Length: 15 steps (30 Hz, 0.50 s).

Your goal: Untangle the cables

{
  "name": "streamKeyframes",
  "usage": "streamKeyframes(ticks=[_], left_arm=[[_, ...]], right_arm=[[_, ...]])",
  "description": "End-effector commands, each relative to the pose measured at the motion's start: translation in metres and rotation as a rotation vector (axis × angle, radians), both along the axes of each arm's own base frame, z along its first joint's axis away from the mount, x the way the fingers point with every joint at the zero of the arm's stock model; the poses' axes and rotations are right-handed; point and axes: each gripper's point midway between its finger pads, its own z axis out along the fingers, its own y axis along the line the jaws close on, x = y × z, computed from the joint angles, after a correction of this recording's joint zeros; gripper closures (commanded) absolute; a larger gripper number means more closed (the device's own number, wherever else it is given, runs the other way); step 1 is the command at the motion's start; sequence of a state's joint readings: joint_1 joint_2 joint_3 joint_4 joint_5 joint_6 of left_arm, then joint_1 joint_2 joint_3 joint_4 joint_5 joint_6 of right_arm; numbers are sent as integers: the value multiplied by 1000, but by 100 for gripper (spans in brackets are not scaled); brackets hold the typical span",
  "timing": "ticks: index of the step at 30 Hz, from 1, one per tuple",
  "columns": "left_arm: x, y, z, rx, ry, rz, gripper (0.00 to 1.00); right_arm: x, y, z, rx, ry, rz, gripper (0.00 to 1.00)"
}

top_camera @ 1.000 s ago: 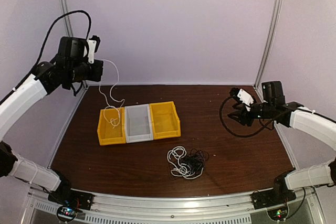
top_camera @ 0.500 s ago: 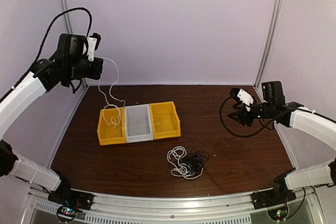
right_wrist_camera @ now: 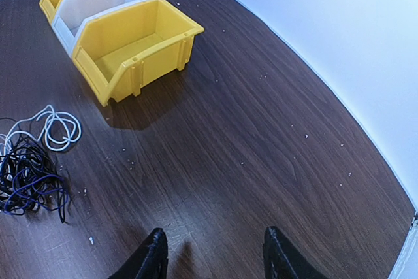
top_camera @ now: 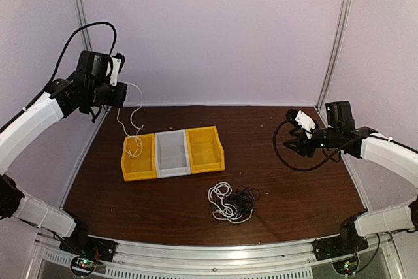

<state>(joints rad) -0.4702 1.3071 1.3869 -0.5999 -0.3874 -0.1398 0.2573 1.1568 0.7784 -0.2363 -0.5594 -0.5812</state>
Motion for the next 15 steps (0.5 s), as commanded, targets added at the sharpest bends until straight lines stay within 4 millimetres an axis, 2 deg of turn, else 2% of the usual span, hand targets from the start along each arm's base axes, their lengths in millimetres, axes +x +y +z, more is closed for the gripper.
streamKeyframes(ticks=[1,8,12,15], left_arm=[[7,2,-11,5,2,2,100],[13,-1,-40,-8,48,-7,100],[12,-3,-68,-11,108,-7,100],[10,3,-84,8,139,18,100]], right_arm=[[2,-2,-3,-17,-2,-6,50],[2,-1,-5,-19,2,-4,50],[3,-2,-7,-24,4,-6,49],[2,-2,-8,-26,6,-5,49]])
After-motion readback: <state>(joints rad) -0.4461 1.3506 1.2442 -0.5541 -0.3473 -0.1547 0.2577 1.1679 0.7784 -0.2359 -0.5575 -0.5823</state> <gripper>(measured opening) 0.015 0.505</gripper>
